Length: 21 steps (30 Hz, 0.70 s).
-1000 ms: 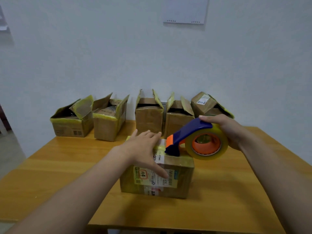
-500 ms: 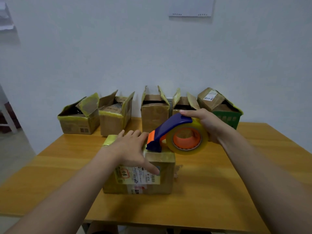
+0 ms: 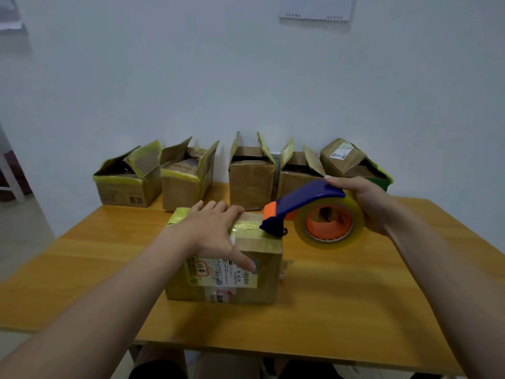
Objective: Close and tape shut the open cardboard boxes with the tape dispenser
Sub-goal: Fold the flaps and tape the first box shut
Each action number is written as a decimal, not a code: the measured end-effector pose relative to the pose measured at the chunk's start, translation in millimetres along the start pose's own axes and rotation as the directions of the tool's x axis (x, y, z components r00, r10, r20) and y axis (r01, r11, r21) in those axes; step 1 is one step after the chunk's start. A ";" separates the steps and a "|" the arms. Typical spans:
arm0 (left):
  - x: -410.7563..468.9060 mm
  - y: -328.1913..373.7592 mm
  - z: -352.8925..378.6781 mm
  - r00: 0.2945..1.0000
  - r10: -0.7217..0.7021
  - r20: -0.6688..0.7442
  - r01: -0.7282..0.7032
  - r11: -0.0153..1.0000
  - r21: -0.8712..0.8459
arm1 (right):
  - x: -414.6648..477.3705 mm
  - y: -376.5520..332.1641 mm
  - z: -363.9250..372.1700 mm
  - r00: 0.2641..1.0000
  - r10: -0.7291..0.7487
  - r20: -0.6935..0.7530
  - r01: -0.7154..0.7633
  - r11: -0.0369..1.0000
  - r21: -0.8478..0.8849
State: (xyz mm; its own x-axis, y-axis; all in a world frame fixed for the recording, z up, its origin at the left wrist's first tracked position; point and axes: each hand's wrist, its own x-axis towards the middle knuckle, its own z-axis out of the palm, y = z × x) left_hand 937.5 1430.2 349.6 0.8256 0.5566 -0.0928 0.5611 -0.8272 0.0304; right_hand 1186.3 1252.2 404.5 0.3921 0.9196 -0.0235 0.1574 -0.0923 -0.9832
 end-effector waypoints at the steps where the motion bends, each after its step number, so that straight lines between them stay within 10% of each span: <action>1: 0.4 0.7 -0.2 1.000 0.003 0.002 -0.003 1.000 0.004 | -1.3 1.3 -1.0 1.000 -0.002 -0.001 0.002 1.000 -0.009; 21: 16.4 36.3 3.5 0.994 0.095 -0.060 -0.096 0.995 -0.025 | -5.6 12.2 -0.1 0.995 -0.087 -0.040 0.084 0.994 -0.068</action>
State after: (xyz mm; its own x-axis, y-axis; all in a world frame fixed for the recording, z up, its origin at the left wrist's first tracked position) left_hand 971.2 1409.0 345.8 0.8772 0.4793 -0.0298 0.4802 -0.8749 0.0637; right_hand 1186.2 1245.9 392.6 0.4134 0.9079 0.0693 0.2514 -0.0407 -0.9670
